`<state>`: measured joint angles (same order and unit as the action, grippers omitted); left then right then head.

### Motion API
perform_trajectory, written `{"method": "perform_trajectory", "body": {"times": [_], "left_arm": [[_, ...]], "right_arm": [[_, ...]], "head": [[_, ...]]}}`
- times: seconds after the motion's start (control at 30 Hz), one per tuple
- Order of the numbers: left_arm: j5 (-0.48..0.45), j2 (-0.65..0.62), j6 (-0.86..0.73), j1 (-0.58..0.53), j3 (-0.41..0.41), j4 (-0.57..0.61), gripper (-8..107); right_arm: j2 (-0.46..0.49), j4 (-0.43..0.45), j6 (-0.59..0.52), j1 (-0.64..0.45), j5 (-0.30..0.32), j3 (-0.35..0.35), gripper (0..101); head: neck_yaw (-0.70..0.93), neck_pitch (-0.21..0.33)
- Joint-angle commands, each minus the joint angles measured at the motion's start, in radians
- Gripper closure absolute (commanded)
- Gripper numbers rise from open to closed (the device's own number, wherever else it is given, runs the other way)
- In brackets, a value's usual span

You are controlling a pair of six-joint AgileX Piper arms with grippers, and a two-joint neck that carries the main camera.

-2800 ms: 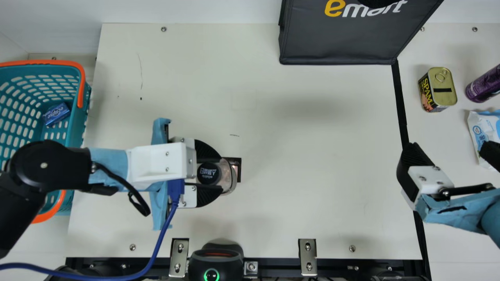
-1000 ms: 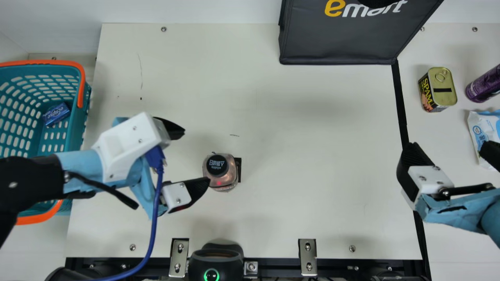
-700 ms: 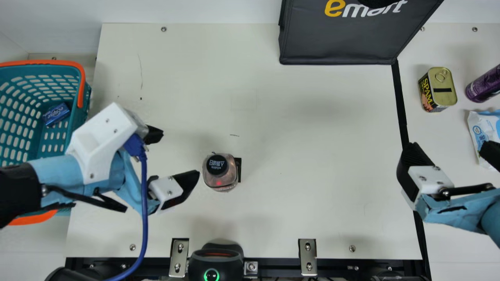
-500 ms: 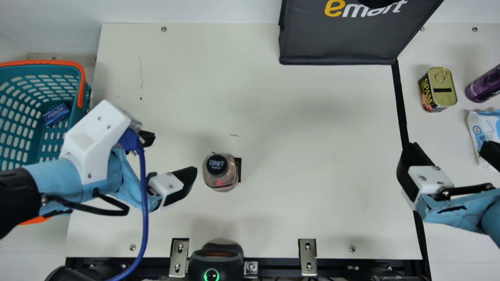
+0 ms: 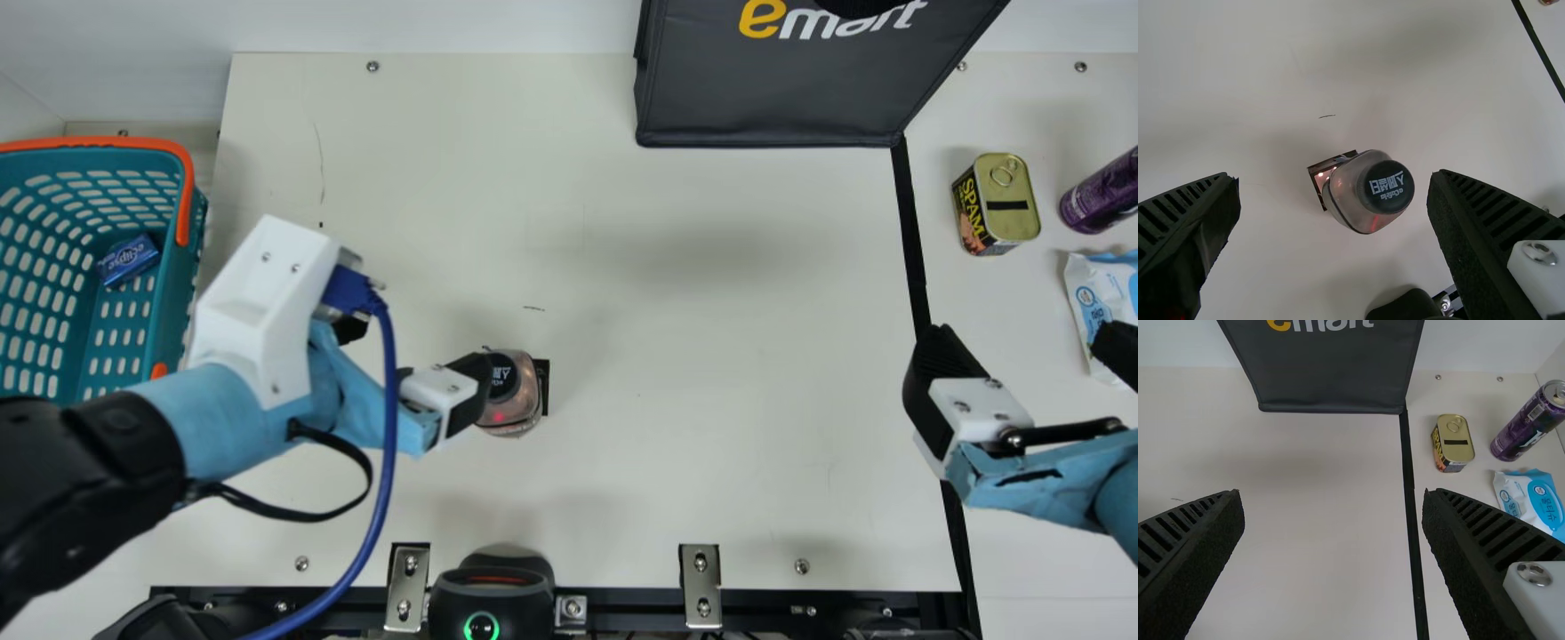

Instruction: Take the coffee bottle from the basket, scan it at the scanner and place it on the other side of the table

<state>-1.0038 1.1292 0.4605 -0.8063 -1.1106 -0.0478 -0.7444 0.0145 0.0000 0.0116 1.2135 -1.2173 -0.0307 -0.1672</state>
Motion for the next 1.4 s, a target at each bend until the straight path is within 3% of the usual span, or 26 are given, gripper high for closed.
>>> {"method": "perform_trajectory", "body": {"times": [0.0, 0.23, 0.47, 0.87, 1.3, 1.37], "left_arm": [[-0.007, 0.024, 0.237, -0.104, -0.014, -0.115, 9], [-0.047, 0.113, 0.475, -0.261, -0.055, -0.269, 9], [-0.072, 0.189, 0.643, -0.339, -0.058, -0.369, 9], [-0.069, 0.274, 0.840, -0.357, -0.003, -0.471, 9], [-0.038, 0.327, 0.928, -0.364, 0.030, -0.506, 9], [-0.034, 0.333, 0.935, -0.367, 0.032, -0.509, 22]], "right_arm": [[0.000, 0.000, 0.000, 0.000, 0.000, 0.000, 6], [0.000, 0.000, 0.000, 0.000, 0.000, 0.000, 6], [0.000, 0.000, 0.000, 0.000, -0.001, 0.000, 6], [0.000, 0.000, 0.000, 0.000, -0.001, 0.000, 6], [0.000, 0.000, 0.000, 0.000, -0.001, 0.000, 6], [0.000, 0.000, 0.000, 0.000, -0.001, 0.000, 6]], "head": [[0.003, 0.029], [0.003, 0.029], [0.003, 0.029], [0.003, 0.029], [0.003, 0.029], [0.003, 0.029]]}}
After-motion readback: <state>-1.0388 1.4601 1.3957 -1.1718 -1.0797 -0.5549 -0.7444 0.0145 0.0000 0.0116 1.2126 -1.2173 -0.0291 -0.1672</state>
